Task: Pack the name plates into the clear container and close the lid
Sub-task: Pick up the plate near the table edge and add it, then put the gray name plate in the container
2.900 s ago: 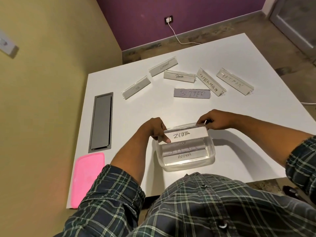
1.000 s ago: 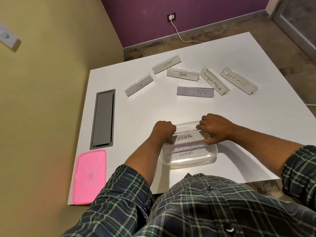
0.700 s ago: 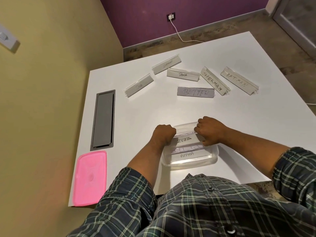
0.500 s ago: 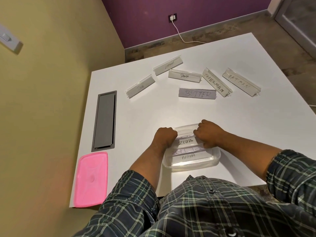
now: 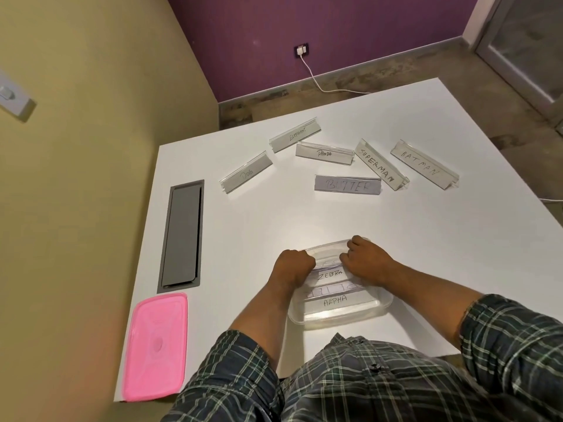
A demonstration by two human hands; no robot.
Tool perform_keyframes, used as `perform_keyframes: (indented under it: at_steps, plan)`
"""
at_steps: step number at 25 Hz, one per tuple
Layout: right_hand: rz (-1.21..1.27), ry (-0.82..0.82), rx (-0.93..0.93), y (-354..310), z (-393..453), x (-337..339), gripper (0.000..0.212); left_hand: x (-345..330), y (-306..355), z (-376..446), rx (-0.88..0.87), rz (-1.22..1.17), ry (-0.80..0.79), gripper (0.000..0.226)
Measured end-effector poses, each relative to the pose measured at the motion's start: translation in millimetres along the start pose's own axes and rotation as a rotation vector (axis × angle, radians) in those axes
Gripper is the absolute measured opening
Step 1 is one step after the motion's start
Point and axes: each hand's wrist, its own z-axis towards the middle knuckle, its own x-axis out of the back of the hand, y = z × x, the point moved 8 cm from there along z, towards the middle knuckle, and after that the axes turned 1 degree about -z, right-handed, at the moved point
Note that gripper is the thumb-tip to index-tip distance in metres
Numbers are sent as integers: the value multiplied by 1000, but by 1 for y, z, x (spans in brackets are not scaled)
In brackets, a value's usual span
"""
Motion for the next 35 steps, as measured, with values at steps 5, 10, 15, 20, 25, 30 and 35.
perform_keyframes:
  at_steps: [5,10,15,20,25,30,35]
  plan:
    - [26,66,16,5,1,2,16,6,0,9,-39,28,-43,21]
    - [237,263,61,14,-9,15,18,18,-2,21,-48,-146,-197,11]
    - [404,380,-257,83,-7,25,32,42,-18,48,72,-721,-320,22]
    - [718,121,-811,166,-17,-16,20,66,-60,78,177,-840,-15,21]
    - [1213,-139,-1081,190,-27,-82,62,64,-88,114,270,-826,-2,47]
    - [1473,-113,-1098,194,-19,-112,85,72,-101,144,304,-923,37,63]
    - [1427,-93,-1099,206,-13,-122,77,81,-97,174,298,-991,56,66]
